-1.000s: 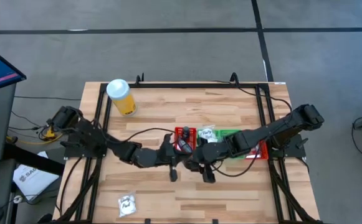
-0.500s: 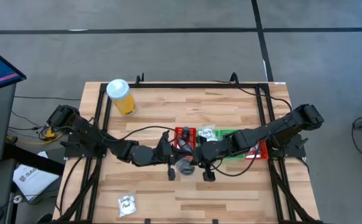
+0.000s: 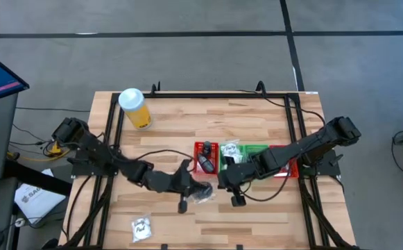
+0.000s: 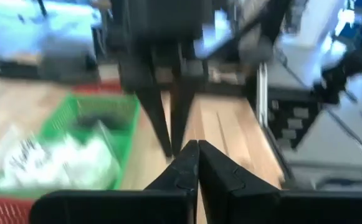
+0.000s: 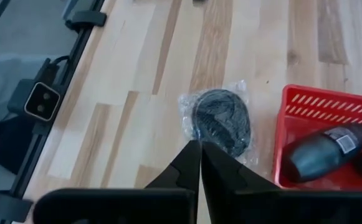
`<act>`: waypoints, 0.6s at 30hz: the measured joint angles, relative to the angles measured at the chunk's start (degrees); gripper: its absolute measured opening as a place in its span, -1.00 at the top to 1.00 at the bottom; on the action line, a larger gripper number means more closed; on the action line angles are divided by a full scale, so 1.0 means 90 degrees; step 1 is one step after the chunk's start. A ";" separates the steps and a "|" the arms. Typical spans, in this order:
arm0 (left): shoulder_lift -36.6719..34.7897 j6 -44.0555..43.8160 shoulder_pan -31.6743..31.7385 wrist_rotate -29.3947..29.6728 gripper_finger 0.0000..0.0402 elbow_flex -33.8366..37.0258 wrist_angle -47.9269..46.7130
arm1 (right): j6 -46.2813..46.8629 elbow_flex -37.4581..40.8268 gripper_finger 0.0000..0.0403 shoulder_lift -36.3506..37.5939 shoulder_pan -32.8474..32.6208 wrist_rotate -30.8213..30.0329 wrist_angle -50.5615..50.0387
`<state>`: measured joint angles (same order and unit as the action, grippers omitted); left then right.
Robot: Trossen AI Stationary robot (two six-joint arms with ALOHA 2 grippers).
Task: Pick & Place Travel size toiletries
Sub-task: Put the black hairbrush into the right green bin
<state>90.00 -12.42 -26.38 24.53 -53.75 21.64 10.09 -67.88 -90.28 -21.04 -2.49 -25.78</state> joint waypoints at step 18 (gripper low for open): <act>0.0002 -0.1828 -0.0371 -0.0053 0.44 0.1227 -0.0463 | 0.0000 0.0000 0.96 0.0000 -0.0160 0.0013 -0.0070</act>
<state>90.02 -28.87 -29.72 24.05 -42.71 17.48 10.09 -67.88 -90.28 -22.48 -2.37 -26.41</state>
